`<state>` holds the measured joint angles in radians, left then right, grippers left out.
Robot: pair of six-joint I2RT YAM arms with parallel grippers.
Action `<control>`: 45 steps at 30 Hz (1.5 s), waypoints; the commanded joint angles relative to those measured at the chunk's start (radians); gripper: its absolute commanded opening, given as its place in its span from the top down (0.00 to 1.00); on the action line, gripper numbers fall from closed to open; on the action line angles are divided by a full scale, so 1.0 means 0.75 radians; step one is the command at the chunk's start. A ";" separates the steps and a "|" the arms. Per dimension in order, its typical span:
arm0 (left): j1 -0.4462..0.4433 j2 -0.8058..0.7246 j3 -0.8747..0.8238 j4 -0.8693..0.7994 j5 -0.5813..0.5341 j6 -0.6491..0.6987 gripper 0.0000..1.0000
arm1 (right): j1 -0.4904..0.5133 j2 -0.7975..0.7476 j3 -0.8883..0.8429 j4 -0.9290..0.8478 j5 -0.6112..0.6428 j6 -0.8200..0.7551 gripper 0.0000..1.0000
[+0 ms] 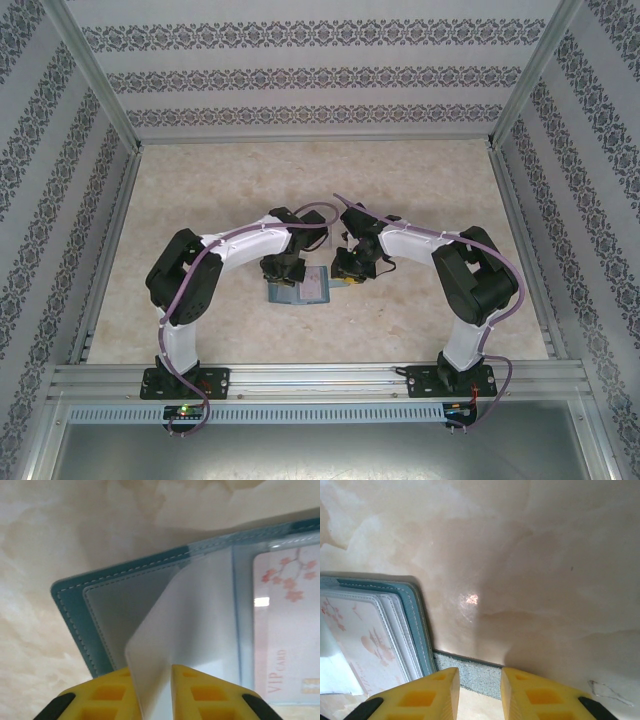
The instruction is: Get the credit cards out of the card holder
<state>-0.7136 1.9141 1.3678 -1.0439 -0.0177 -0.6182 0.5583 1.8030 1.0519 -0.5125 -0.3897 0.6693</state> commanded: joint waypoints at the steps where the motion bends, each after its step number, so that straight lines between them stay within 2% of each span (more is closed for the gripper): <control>1: 0.005 0.004 -0.025 -0.093 -0.073 0.014 0.77 | -0.014 0.035 0.007 -0.057 0.071 -0.027 0.71; 9: 0.039 -0.023 -0.062 -0.122 -0.110 0.033 0.77 | -0.015 0.030 0.009 -0.060 0.073 -0.025 0.71; 22: 0.094 -0.201 -0.049 -0.084 -0.091 0.039 0.78 | -0.008 0.003 0.027 -0.083 0.079 -0.025 0.71; 32: 0.100 -0.256 -0.066 0.145 0.192 0.021 0.82 | 0.011 -0.029 0.050 -0.096 0.079 -0.010 0.71; 37: 0.118 -0.274 -0.177 0.394 0.379 -0.038 0.83 | 0.026 -0.035 0.064 -0.078 0.052 0.007 0.71; 45: 0.139 -0.244 -0.289 0.606 0.518 -0.092 0.84 | 0.057 -0.025 0.106 -0.074 0.027 0.022 0.71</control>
<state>-0.6250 1.7340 1.1687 -0.6868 0.3084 -0.6559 0.5877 1.8015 1.1046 -0.5495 -0.3607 0.6777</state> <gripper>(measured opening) 0.167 0.290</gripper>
